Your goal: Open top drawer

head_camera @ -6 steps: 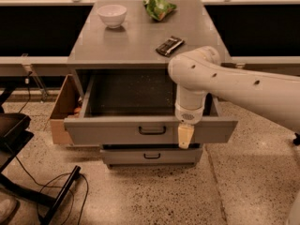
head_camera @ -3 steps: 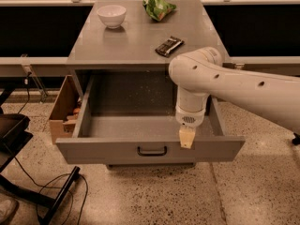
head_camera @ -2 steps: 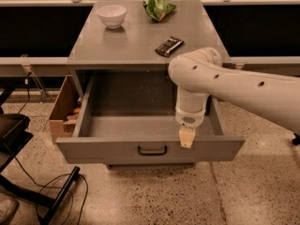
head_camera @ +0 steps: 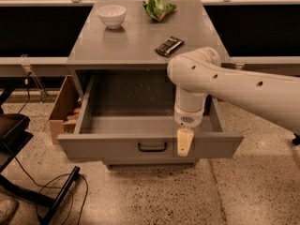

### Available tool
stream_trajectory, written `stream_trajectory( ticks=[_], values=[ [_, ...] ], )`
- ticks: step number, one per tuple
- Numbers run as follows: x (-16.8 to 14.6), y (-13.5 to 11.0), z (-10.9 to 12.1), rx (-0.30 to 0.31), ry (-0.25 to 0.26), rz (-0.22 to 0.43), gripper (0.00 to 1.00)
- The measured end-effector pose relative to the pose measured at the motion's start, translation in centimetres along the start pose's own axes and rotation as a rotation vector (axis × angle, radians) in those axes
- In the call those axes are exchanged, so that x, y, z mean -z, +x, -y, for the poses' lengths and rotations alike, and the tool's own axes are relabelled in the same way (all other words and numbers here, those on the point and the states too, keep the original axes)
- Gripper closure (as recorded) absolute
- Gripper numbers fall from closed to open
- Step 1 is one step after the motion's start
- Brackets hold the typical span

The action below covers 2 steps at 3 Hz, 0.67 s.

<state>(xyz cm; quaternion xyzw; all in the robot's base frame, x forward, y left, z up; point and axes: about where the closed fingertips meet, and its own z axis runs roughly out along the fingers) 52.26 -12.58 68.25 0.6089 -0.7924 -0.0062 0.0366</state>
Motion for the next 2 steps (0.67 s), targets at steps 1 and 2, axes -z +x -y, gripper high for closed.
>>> stream_trajectory(
  ticks=[1,2],
  values=[
    [0.0,0.0,0.0,0.0,0.0,0.0,0.0],
    [-1.7,1.0,-2.6,-0.015,-0.043,0.009,0.15]
  ],
)
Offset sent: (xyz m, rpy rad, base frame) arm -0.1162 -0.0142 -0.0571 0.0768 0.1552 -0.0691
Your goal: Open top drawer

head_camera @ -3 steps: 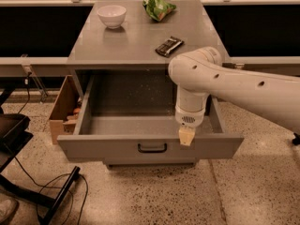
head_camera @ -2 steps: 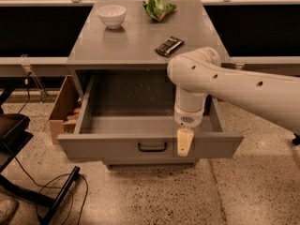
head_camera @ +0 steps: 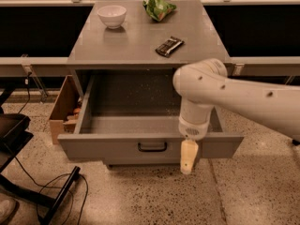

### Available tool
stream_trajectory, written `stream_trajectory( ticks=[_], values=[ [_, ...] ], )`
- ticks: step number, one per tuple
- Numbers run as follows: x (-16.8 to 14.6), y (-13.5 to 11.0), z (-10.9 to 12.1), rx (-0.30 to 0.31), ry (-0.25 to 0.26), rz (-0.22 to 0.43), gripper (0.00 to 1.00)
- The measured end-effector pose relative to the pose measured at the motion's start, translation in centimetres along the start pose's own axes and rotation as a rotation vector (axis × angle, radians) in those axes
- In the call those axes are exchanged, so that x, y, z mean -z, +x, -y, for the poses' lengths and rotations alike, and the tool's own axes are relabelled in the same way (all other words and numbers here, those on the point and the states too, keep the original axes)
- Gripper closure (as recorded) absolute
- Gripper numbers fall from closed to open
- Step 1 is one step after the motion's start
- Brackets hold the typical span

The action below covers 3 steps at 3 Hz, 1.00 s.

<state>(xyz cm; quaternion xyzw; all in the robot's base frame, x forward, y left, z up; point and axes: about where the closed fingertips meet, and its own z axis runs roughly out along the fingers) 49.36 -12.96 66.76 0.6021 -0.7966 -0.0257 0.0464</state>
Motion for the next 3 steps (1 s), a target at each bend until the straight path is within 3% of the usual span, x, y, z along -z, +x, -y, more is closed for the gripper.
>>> stream_trajectory(
  ticks=[2,3],
  values=[
    [-1.5,2.2,-6.2,-0.041,-0.067,0.013,0.62],
    [-1.5,2.4,-6.0,-0.042,-0.068,0.013,0.85]
  ],
)
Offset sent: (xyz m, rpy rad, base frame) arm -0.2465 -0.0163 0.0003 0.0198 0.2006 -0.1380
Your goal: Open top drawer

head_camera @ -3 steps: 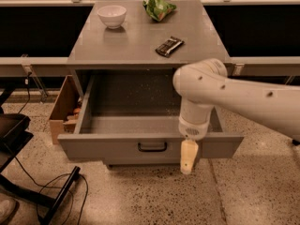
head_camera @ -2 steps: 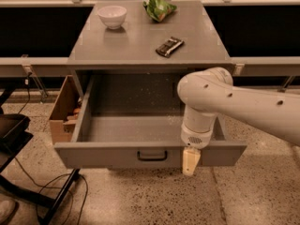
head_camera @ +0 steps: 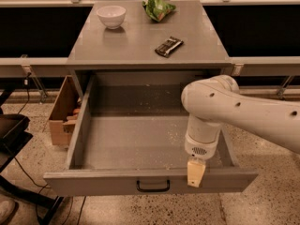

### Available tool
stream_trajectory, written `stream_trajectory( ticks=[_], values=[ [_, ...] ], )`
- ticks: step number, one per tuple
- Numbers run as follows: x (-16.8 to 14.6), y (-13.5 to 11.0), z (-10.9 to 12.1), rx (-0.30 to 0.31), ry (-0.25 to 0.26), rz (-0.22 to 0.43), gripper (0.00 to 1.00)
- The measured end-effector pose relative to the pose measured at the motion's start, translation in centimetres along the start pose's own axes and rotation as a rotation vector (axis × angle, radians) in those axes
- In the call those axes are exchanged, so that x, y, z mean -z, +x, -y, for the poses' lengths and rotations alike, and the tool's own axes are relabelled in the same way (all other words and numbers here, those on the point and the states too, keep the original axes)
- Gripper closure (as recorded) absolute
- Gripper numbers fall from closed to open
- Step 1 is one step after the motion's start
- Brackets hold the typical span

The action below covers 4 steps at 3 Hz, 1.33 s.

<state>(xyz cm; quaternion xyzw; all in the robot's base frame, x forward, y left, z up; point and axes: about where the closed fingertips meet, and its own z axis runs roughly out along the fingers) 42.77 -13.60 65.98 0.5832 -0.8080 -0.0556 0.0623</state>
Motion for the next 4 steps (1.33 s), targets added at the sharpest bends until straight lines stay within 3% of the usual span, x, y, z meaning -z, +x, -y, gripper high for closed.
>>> stream_trajectory(
  ticks=[1,4],
  values=[
    [0.0,0.0,0.0,0.0,0.0,0.0,0.83],
    [0.0,0.0,0.0,0.0,0.0,0.0,0.13]
  ],
)
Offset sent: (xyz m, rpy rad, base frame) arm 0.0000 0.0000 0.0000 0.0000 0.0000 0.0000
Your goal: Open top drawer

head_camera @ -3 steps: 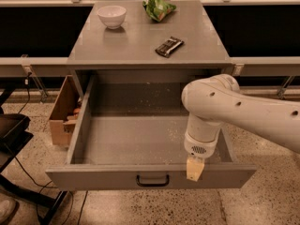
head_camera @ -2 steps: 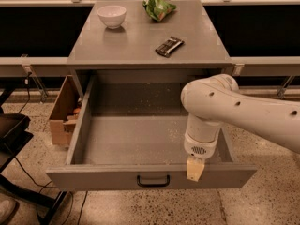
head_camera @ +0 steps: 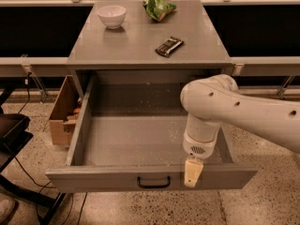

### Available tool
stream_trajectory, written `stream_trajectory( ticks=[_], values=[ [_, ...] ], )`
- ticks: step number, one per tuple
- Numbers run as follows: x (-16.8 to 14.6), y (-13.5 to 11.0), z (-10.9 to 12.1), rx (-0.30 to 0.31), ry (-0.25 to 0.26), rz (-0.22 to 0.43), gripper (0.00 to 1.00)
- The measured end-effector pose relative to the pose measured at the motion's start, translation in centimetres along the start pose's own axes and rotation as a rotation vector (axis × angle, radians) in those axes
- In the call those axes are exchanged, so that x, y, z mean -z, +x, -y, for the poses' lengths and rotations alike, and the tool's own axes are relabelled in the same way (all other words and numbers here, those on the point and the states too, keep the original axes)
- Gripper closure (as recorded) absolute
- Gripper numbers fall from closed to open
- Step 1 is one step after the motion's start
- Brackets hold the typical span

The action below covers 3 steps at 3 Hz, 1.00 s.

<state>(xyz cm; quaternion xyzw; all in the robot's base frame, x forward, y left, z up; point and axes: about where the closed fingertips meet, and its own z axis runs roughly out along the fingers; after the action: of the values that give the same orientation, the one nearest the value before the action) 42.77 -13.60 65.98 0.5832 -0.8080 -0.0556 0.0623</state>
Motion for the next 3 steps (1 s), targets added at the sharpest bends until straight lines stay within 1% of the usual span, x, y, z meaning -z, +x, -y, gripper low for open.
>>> stream_trajectory(
  ticks=[1,2,3],
  values=[
    [3.4,1.2,0.6,0.003,0.013,-0.006,0.0],
    [13.1,4.7,1.8,-0.004,0.05,-0.015,0.0],
    [19.4,9.2,3.3,-0.022,0.065,0.034,0.0]
  ],
)
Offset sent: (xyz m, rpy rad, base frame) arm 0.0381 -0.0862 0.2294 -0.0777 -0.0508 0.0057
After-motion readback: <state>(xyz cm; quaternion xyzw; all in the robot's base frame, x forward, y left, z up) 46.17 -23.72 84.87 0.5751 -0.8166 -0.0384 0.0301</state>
